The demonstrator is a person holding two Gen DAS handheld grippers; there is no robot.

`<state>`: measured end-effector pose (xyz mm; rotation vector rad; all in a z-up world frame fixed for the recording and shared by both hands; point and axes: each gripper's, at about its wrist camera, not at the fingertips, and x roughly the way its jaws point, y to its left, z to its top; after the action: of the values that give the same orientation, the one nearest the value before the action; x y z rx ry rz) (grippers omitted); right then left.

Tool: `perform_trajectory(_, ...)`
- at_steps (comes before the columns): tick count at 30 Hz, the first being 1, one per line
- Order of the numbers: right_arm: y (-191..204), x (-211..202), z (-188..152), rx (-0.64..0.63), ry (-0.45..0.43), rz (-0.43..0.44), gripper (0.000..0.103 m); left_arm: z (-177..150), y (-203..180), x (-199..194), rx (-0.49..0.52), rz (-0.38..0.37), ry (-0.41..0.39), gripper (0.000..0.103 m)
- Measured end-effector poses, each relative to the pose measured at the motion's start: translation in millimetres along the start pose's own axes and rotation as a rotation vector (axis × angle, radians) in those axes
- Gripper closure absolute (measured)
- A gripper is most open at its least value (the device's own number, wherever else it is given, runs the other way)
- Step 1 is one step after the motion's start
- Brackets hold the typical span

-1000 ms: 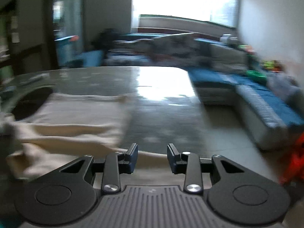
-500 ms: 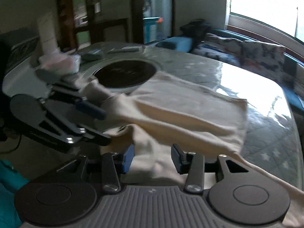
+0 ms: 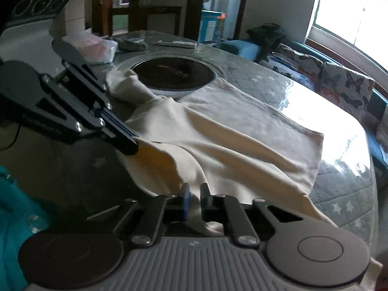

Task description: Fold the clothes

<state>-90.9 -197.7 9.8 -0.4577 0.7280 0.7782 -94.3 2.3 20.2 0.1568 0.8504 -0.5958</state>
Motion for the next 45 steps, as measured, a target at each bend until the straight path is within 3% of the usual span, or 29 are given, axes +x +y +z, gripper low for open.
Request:
perform_trajectory(8, 7.3, -10.5, -18.7, -0.048, 0.118, 0.130, 0.098, -20.1, -8.6, 15.7, 0.049, -0.082, 0.121, 0.100)
perform_trajectory(10, 4.3, -15.6, -17.4, -0.030, 0.106, 0.138, 0.098, -19.6, -8.3, 15.8, 0.058, -0.088, 0.123, 0.099)
perform_trajectory(13, -6.8, -23.8, -8.8, -0.005, 0.044, 0.083, 0.092, -11.5, -4.8, 3.6, 0.081, -0.094, 0.072, 0.098)
perform_trajectory(17, -32.2, -14.2, -0.6, 0.070, -0.006, -0.007, 0.080, 10.4, 12.9, -9.1, 0.025, -0.039, -0.029, 0.095)
perform_trajectory(21, -56.3, 6.3, -4.7, 0.190, -0.029, -0.042, 0.078, 24.9, 36.9, 8.1, -0.099, 0.026, -0.069, 0.094)
perform_trajectory(30, -60.8, 23.8, -36.5, 0.229, 0.040, -0.080, 0.073, 10.0, 79.5, 49.1, -0.229, 0.158, 0.039, 0.094)
perform_trajectory(34, -63.3, 12.9, -36.3, 0.221, 0.061, -0.073, 0.072, 12.1, 90.8, 42.2, -0.257, 0.161, 0.038, 0.093)
perform_trajectory(39, -78.8, 10.3, -19.9, 0.258, 0.006, -0.075, 0.070, 24.3, 98.8, 37.8, -0.268, 0.157, 0.011, 0.077)
perform_trajectory(45, -103.4, 35.7, -9.7, 0.311, -0.006, -0.084, 0.068, 33.8, 107.7, 56.4, -0.284, 0.173, 0.027, 0.077)
